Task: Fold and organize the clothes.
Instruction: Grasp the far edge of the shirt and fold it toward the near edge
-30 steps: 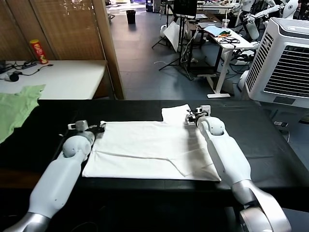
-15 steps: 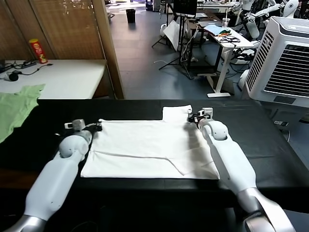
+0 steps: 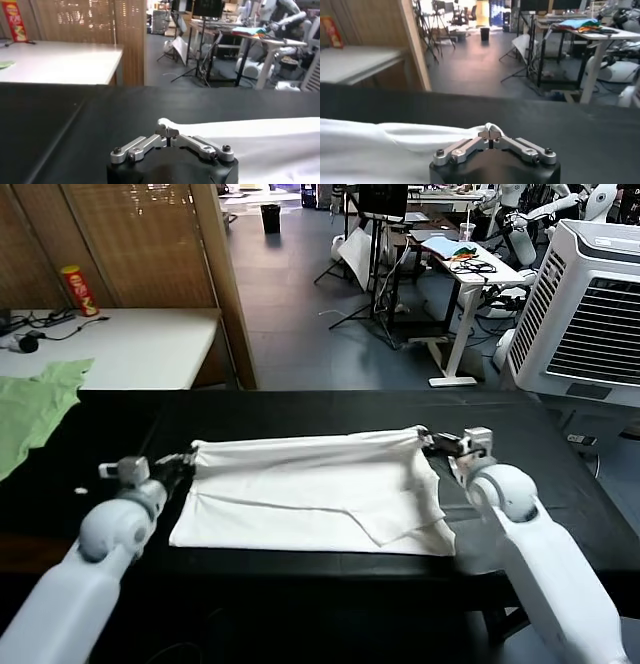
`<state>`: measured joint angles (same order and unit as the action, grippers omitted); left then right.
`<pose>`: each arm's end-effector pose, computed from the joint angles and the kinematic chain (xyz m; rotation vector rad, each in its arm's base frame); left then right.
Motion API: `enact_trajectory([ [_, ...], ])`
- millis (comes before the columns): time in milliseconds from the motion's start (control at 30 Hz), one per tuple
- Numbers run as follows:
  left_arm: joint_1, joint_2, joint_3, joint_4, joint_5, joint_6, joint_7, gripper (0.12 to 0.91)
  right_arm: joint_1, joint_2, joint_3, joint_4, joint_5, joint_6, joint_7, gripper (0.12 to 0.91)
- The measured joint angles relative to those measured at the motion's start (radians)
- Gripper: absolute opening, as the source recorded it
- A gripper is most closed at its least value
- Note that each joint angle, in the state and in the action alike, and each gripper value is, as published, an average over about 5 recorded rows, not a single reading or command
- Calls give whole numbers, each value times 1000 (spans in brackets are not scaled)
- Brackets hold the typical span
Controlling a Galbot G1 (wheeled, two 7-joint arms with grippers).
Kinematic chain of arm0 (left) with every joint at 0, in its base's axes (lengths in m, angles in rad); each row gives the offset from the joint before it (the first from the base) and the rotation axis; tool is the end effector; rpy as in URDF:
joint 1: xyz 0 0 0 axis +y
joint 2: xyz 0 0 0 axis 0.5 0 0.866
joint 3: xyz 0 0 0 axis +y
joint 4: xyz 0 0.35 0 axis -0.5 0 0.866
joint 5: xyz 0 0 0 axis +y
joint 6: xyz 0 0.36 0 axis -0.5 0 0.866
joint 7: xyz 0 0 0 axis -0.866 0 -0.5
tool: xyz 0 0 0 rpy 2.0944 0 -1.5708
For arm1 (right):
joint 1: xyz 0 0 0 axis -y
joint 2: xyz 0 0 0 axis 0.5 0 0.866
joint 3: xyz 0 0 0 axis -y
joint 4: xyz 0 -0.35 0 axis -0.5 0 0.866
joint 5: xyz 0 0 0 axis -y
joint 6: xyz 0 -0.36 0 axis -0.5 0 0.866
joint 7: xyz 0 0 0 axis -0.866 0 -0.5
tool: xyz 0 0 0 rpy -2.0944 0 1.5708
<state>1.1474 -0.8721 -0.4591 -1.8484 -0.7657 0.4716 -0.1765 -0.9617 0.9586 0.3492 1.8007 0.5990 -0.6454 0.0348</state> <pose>0.3231 0.1446 -0.2403 -0.0977 -2.7343 -0.0063 0.3657 -0.1042 -0.2238 0.3072 -2.6570 0.1360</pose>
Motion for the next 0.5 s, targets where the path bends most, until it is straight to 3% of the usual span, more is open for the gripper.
enact_trajectory([
  [200, 129, 13, -53, -86, 7, -1, -5, 127, -150, -21, 38, 123, -3, -48, 28, 122],
  [500, 188, 13, -67, -92, 38, -1, -2, 127, -253, -20, 51, 196, -5, -89, 59, 122],
])
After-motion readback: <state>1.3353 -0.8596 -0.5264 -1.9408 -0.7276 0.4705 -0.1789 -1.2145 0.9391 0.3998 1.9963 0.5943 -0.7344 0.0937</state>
